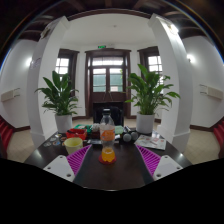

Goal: Pour water

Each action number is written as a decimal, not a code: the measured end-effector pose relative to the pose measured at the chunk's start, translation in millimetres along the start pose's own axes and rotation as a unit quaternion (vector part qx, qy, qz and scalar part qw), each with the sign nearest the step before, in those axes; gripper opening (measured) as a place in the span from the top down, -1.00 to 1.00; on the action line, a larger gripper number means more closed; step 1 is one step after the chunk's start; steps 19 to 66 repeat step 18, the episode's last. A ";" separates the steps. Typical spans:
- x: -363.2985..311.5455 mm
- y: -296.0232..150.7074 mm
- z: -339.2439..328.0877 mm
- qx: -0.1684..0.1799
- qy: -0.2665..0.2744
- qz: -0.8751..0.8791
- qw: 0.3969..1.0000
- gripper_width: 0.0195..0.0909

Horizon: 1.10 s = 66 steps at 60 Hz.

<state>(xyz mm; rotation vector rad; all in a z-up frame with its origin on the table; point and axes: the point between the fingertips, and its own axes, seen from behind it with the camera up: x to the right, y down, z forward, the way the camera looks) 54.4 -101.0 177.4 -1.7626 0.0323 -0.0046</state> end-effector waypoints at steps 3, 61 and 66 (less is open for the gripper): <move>0.1 -7.7 -9.1 0.002 0.004 0.002 1.000 -0.84; -1.5 -39.0 -41.1 0.022 0.024 -0.013 0.999 -0.84; -1.5 -39.0 -41.1 0.022 0.024 -0.013 0.999 -0.84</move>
